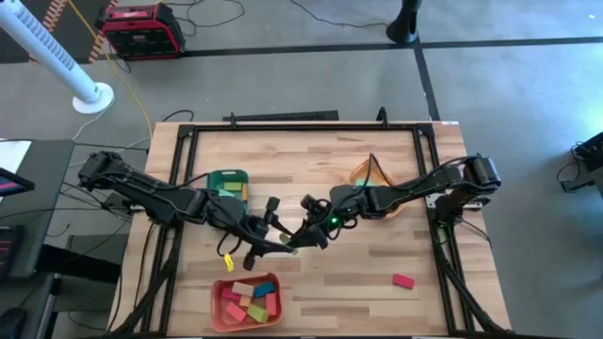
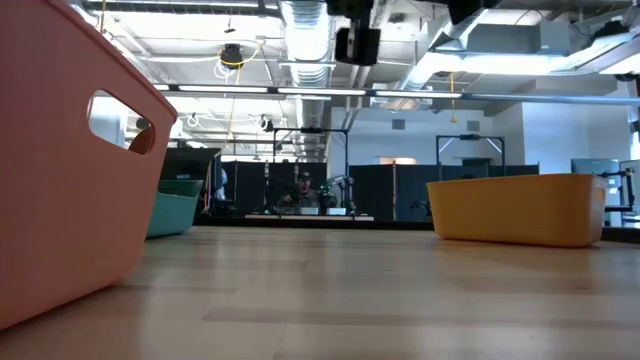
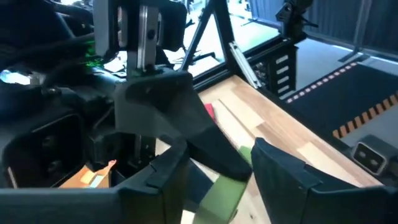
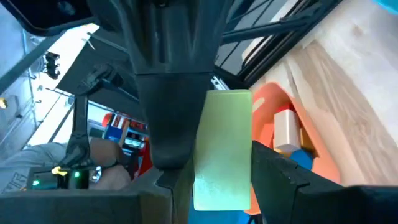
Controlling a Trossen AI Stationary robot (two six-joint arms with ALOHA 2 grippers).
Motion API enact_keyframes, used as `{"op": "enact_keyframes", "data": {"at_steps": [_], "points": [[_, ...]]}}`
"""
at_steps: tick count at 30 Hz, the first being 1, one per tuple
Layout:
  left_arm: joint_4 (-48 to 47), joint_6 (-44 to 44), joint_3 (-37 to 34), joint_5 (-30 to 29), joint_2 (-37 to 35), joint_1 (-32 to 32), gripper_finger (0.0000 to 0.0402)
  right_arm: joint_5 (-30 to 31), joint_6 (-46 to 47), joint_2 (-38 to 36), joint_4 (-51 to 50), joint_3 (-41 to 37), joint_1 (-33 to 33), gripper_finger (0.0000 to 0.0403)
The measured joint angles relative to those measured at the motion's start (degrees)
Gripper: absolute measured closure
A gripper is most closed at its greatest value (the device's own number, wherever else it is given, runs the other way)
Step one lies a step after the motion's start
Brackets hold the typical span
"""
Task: Sort blocks by size
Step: Put the thin light green rectangular block into the green bin
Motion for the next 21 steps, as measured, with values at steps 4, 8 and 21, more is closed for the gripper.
{"op": "enact_keyframes", "data": {"at_steps": [4, 8, 21], "points": [[-1.9, -0.5, 0.0, 0.8, -0.1, -0.1, 0.0257, -1.5, 0.0, 1.8, 1.6, 1.1, 0.1, 0.0239], [-2.0, -1.6, 0.0, 2.1, -0.3, -0.3, 0.0264, -2.8, -0.2, 2.0, 1.9, 1.5, -0.1, 0.0239], [-8.1, -5.6, 0.0, 4.2, -3.6, -0.7, 0.0264, -4.4, -0.1, 1.8, 4.5, 1.7, 0.5, 0.0239]]}}
